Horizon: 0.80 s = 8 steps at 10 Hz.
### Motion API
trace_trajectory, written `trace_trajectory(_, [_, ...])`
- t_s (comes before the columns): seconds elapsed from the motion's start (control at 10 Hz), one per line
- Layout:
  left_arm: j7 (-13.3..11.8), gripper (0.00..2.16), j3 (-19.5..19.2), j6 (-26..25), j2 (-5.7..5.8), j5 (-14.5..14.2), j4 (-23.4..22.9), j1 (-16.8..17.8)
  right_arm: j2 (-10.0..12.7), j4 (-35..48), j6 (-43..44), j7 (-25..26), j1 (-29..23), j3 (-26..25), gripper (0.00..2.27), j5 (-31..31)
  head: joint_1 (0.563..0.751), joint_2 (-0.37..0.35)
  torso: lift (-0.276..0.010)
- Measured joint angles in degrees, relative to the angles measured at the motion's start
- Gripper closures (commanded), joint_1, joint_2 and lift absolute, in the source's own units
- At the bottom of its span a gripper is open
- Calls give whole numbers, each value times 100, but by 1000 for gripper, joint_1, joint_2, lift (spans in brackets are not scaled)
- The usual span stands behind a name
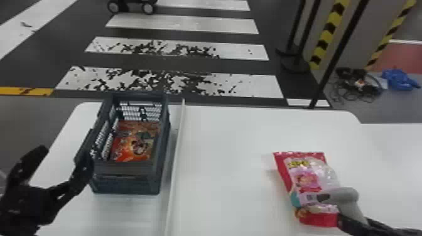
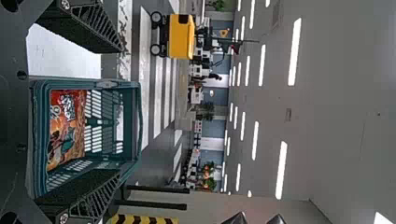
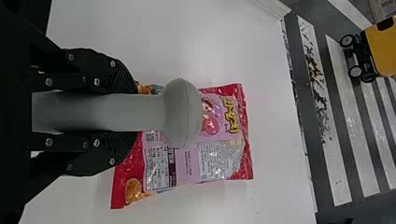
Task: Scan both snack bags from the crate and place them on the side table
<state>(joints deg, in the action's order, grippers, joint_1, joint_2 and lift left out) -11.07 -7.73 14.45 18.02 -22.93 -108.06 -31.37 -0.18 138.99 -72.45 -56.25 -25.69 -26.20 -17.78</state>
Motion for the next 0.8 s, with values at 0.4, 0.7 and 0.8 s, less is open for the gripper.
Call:
trace_trajectory(0.4, [0,76,0,0,-1,6,1,-9,0,-109,-30,70,124,295,2240,-55,695,0,-98])
trace_trajectory(0.7, [0,76,-7,0,-1,-1,2,-21,0,-393,-28,137,300,433,2240,-186,695,6,-98])
trace_trajectory(0.8, [0,76,-14,0,-1,-1,4,-25,0,-472,-24,141,328,442,2240,-215,695,6,-98])
